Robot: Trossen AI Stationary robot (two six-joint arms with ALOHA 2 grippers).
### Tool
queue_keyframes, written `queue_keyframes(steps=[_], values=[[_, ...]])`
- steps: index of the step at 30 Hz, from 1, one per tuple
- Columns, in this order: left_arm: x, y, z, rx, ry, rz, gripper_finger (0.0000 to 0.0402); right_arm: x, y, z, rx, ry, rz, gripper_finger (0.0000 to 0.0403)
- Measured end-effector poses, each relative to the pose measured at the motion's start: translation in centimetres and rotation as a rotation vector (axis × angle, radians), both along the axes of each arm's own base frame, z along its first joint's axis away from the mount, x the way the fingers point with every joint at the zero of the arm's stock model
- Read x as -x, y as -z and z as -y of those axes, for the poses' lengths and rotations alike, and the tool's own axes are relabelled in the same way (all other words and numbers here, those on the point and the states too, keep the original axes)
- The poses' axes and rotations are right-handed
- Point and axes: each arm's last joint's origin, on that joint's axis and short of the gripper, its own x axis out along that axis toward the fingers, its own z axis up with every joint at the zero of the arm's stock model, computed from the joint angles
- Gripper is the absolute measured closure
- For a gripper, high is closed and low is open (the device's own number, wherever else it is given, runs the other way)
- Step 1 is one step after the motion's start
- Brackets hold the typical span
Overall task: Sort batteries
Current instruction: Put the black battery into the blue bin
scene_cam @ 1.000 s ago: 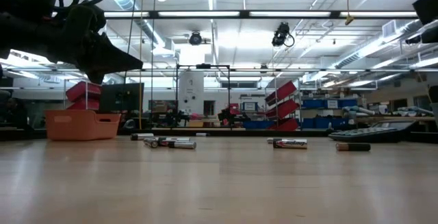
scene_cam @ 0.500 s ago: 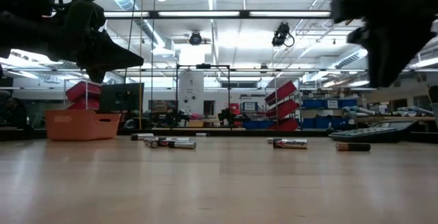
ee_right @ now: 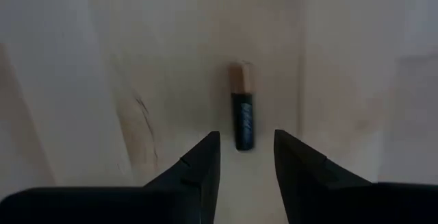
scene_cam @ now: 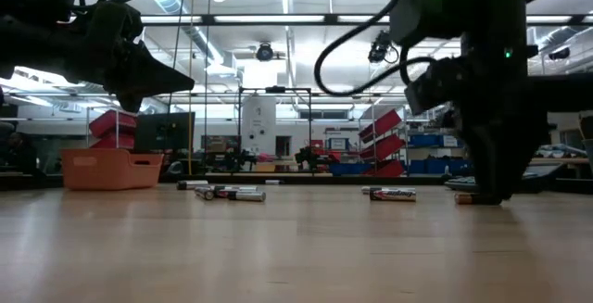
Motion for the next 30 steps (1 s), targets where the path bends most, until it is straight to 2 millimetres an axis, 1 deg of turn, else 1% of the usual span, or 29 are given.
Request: queue_keyframes(steps=[5, 9, 12, 17, 18, 21, 24, 25, 28, 30], values=[[0.0, 0.0, 0.0, -0.001, 0.000, -0.002, 0.0401, -0.5, 1.1, 0.0, 0.000, -0.012, -0.021, 0.0272], [0.0, 0.0, 0.0, -0.001, 0.000, -0.003, 0.0401, -0.5, 1.1, 0.1, 0.007, -0.031, -0.017, 0.0280], [0.0, 0.0, 0.0, -0.001, 0.000, -0.003, 0.0401, -0.6, 1.1, 0.2, 0.004, -0.038, -0.012, 0.0305], [0.0, 0.0, 0.0, -0.001, 0.000, -0.004, 0.0401, -0.7, 1.1, 0.7, -0.021, -0.049, -0.016, 0.0383], [0.0, 0.0, 0.0, -0.001, 0.000, -0.004, 0.0401, -0.7, 1.1, 0.7, -0.025, -0.054, -0.017, 0.0389], [0.0, 0.0, 0.0, -0.001, 0.000, -0.004, 0.0401, -0.7, 1.0, 0.9, -0.027, -0.050, -0.018, 0.0386], [0.0, 0.0, 0.0, -0.002, 0.000, -0.004, 0.0401, -0.7, 0.1, 0.9, -0.022, -0.073, -0.024, 0.0393], [0.0, 0.0, 0.0, -0.002, 0.000, -0.004, 0.0401, -0.6, -0.5, 0.9, -0.016, -0.076, -0.026, 0.0395], [0.0, 0.0, 0.0, -0.006, 0.001, -0.006, 0.0401, -0.8, -3.5, 0.9, -0.024, -0.070, 0.042, 0.0395], [0.0, 0.0, 0.0, -0.011, 0.001, -0.008, 0.0401, -0.3, -5.3, 0.8, -0.027, -0.054, 0.056, 0.0396]])
